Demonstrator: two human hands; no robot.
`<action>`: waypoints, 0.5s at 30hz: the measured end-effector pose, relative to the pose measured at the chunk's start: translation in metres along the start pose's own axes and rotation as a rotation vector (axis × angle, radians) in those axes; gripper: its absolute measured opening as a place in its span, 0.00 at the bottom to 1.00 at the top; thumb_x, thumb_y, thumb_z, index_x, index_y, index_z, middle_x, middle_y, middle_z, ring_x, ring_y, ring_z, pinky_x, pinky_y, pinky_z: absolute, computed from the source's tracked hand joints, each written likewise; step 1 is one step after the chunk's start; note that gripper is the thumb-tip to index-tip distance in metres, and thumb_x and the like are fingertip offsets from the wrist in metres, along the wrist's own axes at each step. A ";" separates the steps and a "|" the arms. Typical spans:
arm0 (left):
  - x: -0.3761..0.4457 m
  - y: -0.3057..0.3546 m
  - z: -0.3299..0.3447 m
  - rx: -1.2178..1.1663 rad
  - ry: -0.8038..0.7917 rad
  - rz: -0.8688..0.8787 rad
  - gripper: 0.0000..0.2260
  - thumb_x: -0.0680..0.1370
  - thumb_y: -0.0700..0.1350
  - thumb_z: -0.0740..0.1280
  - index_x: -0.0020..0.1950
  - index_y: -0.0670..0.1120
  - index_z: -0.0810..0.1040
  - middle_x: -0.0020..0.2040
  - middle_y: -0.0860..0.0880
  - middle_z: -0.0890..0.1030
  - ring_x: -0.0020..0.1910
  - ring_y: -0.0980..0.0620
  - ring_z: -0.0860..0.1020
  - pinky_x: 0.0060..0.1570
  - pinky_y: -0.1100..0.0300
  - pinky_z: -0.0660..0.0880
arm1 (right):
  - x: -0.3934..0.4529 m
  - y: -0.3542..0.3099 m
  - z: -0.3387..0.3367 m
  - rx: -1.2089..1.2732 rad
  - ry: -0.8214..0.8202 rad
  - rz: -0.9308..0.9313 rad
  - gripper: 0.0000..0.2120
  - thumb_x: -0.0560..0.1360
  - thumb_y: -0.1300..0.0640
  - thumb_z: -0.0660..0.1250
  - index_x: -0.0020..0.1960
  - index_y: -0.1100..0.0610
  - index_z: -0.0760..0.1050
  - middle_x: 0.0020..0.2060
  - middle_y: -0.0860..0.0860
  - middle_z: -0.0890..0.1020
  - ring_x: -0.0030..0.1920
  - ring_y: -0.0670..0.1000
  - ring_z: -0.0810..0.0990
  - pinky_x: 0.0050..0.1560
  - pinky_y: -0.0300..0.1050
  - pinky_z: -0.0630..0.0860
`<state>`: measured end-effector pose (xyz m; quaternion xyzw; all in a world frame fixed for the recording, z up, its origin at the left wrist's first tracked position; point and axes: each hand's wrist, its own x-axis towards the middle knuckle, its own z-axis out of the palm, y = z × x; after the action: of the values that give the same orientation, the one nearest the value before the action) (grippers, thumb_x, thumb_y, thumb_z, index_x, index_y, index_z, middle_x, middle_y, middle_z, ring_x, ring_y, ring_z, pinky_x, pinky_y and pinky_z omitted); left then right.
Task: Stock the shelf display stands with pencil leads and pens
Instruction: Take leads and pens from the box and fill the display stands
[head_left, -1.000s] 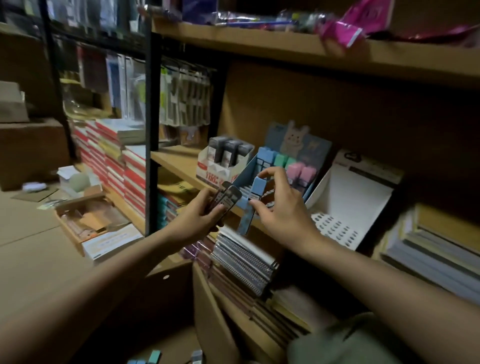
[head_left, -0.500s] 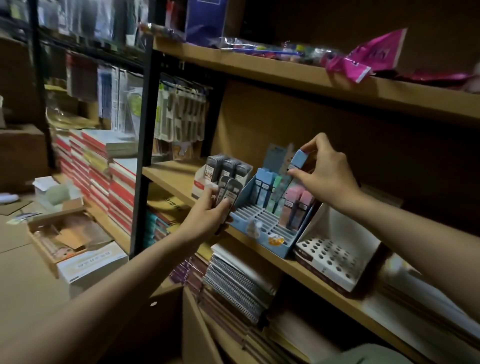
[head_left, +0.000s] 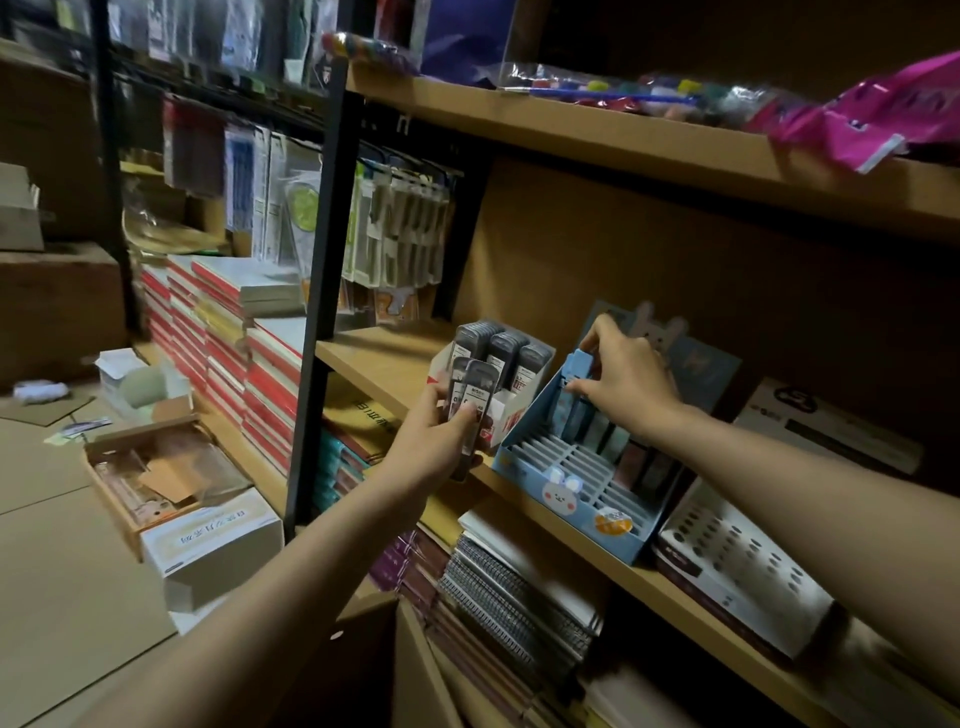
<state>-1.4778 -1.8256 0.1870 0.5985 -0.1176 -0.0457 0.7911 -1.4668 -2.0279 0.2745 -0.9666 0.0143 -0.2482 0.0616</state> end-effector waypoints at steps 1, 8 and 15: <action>0.002 -0.001 0.000 -0.009 0.002 -0.008 0.04 0.82 0.45 0.60 0.55 0.53 0.71 0.47 0.49 0.82 0.38 0.57 0.83 0.34 0.63 0.78 | 0.001 0.000 0.002 0.007 -0.005 0.009 0.21 0.69 0.54 0.78 0.49 0.51 0.66 0.41 0.51 0.81 0.42 0.53 0.81 0.44 0.54 0.80; 0.009 -0.015 0.005 -0.015 -0.021 -0.033 0.06 0.82 0.46 0.61 0.59 0.51 0.71 0.50 0.47 0.81 0.44 0.51 0.82 0.42 0.56 0.81 | 0.003 0.000 0.011 -0.154 0.028 -0.055 0.21 0.66 0.49 0.79 0.46 0.52 0.67 0.46 0.50 0.79 0.47 0.52 0.75 0.51 0.51 0.72; 0.005 -0.016 0.006 -0.043 -0.077 -0.030 0.07 0.82 0.44 0.60 0.60 0.51 0.71 0.52 0.45 0.80 0.40 0.54 0.82 0.40 0.61 0.79 | 0.005 -0.004 0.014 -0.252 0.070 -0.064 0.17 0.69 0.47 0.76 0.48 0.52 0.72 0.51 0.50 0.74 0.56 0.54 0.73 0.58 0.52 0.66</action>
<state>-1.4734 -1.8372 0.1742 0.5808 -0.1377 -0.0830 0.7980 -1.4560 -2.0230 0.2653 -0.9575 0.0166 -0.2797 -0.0688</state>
